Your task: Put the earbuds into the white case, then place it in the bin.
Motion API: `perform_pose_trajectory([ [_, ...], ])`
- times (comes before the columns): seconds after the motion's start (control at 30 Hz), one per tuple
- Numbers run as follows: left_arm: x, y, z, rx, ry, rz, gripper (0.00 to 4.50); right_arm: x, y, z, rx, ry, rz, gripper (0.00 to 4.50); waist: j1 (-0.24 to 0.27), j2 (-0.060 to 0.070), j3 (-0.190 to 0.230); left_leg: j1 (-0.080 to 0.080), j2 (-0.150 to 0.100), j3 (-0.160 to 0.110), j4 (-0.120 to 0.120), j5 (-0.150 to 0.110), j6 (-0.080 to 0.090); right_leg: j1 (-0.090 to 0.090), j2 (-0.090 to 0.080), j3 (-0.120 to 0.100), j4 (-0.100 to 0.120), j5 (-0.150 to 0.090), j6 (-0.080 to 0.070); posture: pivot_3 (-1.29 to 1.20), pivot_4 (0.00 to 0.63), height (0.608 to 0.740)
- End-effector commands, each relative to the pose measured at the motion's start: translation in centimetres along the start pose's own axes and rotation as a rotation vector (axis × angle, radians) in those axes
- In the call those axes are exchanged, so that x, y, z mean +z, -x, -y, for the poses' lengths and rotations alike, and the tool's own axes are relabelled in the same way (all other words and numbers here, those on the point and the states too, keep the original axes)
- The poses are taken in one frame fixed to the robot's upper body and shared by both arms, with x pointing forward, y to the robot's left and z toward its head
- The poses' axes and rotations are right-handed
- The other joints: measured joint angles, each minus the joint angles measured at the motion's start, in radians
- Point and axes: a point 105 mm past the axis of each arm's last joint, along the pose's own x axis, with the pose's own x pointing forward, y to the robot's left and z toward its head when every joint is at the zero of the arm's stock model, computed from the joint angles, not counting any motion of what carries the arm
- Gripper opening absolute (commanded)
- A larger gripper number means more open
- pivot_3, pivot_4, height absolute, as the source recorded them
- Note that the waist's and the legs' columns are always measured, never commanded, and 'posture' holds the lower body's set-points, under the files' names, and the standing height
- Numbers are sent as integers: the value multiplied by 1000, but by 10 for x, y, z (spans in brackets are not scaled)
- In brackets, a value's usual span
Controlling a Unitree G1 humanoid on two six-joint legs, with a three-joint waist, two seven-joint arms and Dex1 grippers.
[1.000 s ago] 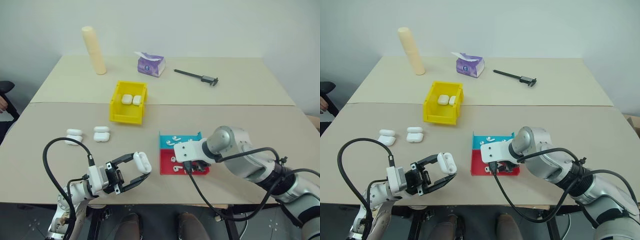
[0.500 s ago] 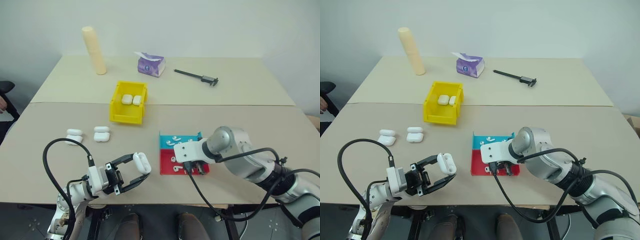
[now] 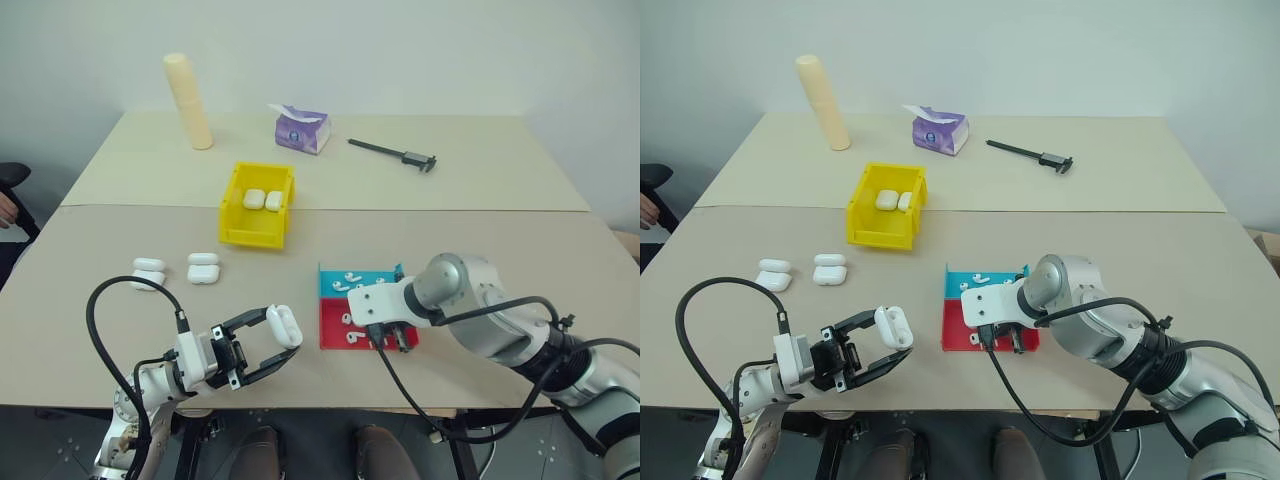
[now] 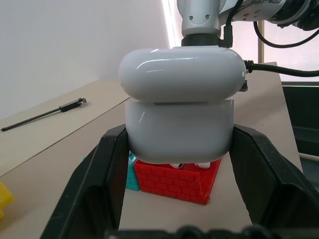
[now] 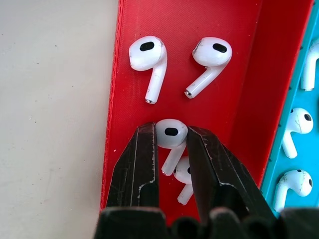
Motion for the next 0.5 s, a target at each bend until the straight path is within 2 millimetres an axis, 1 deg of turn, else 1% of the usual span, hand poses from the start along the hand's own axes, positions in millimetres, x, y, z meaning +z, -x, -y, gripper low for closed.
perform_pose_trajectory([
  [0.03,15,-4,-4,-21,-40,42,2746,10,17,3,-50,0,55,643,1,0,0,0,0,0,0,0,0,0,0,0,0,0,0,0,150,740],
  [0.17,39,-11,-16,-22,-37,128,2746,28,59,8,-118,-28,227,643,2,0,0,-1,0,-1,0,0,0,0,0,0,0,0,0,0,150,740],
  [0.27,58,-20,-20,-54,-21,189,2746,39,99,20,-227,-40,395,643,3,0,0,-1,0,-1,0,0,0,1,0,-1,0,0,0,0,150,740],
  [0.33,64,-24,-19,-85,-3,208,2746,43,119,26,-306,-27,496,643,3,0,0,0,0,-2,0,0,0,2,0,-1,0,0,0,0,150,740],
  [0.43,71,-28,-19,-119,37,255,2746,48,144,35,-442,3,686,643,-1,0,0,1,0,-1,0,0,0,2,1,0,0,0,0,0,150,740],
  [0.5,71,-33,-18,-156,60,275,2746,56,159,34,-484,2,892,643,-1,0,0,1,0,-1,0,0,0,2,2,0,0,0,0,0,150,740],
])
